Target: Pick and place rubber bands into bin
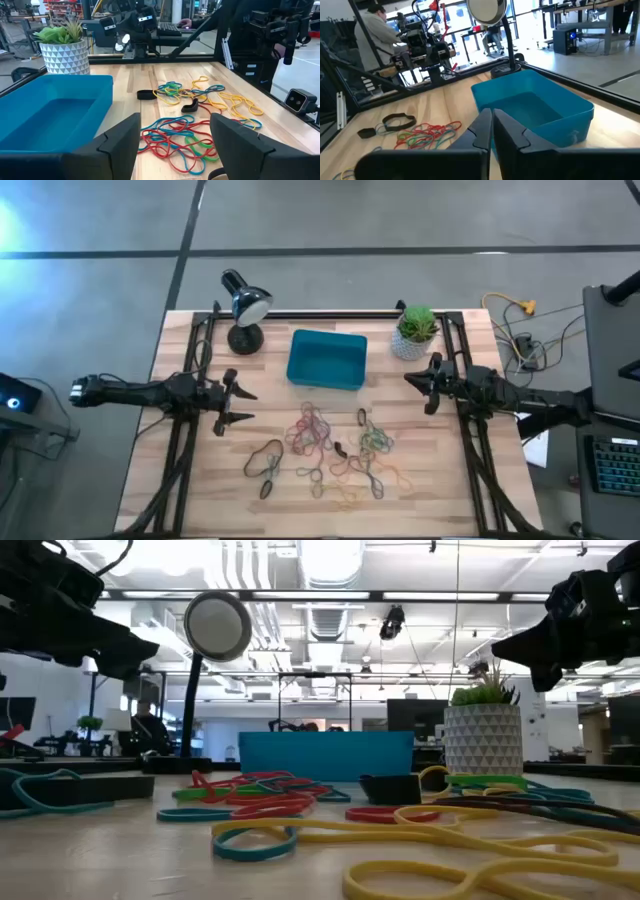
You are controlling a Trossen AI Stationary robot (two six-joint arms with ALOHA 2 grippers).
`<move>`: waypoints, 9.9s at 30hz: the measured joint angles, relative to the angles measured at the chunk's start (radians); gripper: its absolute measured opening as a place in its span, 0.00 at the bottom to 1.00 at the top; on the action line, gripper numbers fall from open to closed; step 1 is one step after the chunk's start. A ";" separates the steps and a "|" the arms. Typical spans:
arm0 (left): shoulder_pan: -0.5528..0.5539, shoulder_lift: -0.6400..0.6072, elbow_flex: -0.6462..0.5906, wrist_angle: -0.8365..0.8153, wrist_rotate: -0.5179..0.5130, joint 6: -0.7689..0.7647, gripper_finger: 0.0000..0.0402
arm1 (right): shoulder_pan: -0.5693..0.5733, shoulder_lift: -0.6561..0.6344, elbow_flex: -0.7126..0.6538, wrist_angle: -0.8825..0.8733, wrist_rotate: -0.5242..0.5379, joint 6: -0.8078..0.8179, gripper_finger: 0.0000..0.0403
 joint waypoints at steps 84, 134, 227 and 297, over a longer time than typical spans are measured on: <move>0.002 0.000 0.000 0.160 -0.052 -0.119 0.56 | 0.000 0.000 0.000 0.354 0.080 0.519 0.02; 0.000 0.124 0.029 1.066 0.109 -0.243 0.56 | 0.000 0.739 0.852 -0.046 -0.146 -0.119 0.02; -0.380 1.377 0.673 -0.329 -0.259 -0.733 0.50 | 0.422 1.047 0.623 -0.204 0.159 0.243 0.24; 0.135 1.390 0.939 0.278 -0.469 -0.078 0.00 | 0.421 1.047 0.622 -0.207 0.159 0.263 0.15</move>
